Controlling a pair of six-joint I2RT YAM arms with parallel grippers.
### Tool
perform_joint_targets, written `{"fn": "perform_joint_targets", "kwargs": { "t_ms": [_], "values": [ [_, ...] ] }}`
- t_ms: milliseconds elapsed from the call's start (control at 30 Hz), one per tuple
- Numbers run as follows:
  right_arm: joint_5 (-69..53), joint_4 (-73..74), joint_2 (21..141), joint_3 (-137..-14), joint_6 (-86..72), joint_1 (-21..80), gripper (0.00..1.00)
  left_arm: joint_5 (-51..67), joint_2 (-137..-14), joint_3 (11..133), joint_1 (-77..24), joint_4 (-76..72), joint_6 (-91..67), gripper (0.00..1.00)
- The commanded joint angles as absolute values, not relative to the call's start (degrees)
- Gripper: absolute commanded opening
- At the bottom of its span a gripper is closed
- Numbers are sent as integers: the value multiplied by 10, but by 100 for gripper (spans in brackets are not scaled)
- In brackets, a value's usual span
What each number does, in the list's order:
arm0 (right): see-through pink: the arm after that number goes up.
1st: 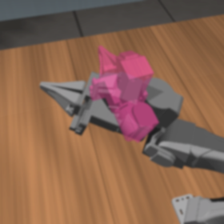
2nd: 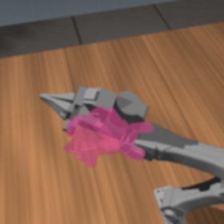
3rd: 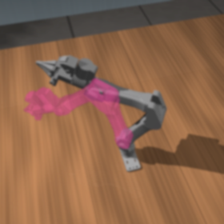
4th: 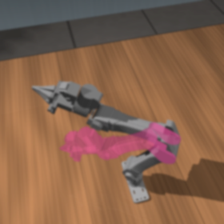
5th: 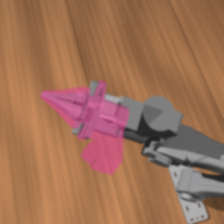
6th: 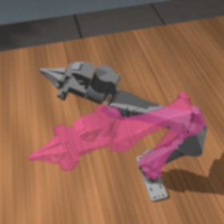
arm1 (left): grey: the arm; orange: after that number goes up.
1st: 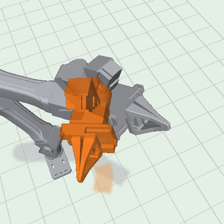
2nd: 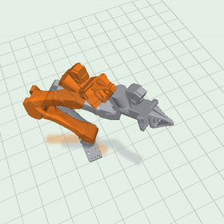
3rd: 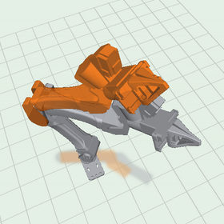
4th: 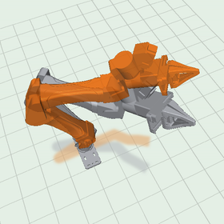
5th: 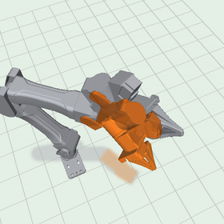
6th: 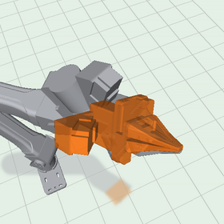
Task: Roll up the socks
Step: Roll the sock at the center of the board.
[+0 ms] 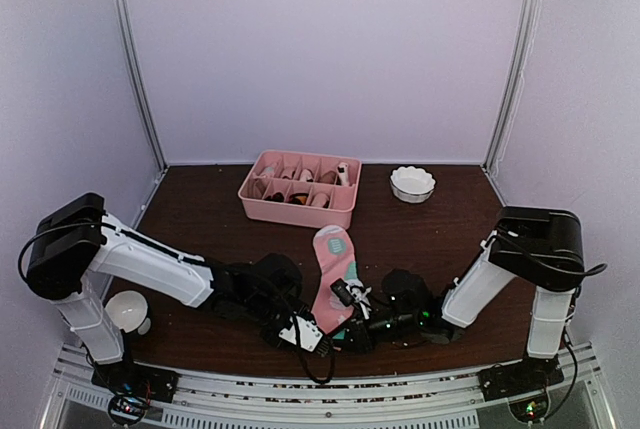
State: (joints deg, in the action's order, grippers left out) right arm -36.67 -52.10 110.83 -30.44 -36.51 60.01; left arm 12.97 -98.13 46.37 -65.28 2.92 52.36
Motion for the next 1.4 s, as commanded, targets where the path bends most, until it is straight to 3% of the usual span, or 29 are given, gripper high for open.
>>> {"fn": "perform_joint_targets", "kwargs": {
  "t_ms": [0,333,433,533,633,667,700,733,1000,1133,1367],
  "values": [
    [-367,-404,1136,-275,-381,595,0,107,-983,450,-656,13,519,34],
    [-363,-405,1126,-274,-382,594,0,122,-999,474,-656,58,514,6],
    [-340,-418,1107,-263,-370,594,0,150,-1014,505,-650,111,501,3],
    [-301,-438,1070,-241,-351,594,9,189,-1035,538,-635,172,490,3],
    [-251,-452,1020,-210,-318,594,25,216,-1048,560,-617,218,487,2],
    [-231,-456,1001,-198,-307,594,38,225,-1051,567,-613,234,486,2],
    [-213,-459,983,-189,-295,594,92,237,-1054,575,-607,251,486,2],
    [-196,-460,964,-180,-280,594,99,248,-1058,585,-600,269,485,2],
    [29,-420,797,-127,-255,595,100,330,-1099,659,-567,381,462,1],
    [78,-487,774,-85,-324,587,100,381,-1143,707,-547,439,458,1],
    [103,-402,729,-100,-158,654,100,448,-1212,775,-515,526,461,1]
  ]
}}
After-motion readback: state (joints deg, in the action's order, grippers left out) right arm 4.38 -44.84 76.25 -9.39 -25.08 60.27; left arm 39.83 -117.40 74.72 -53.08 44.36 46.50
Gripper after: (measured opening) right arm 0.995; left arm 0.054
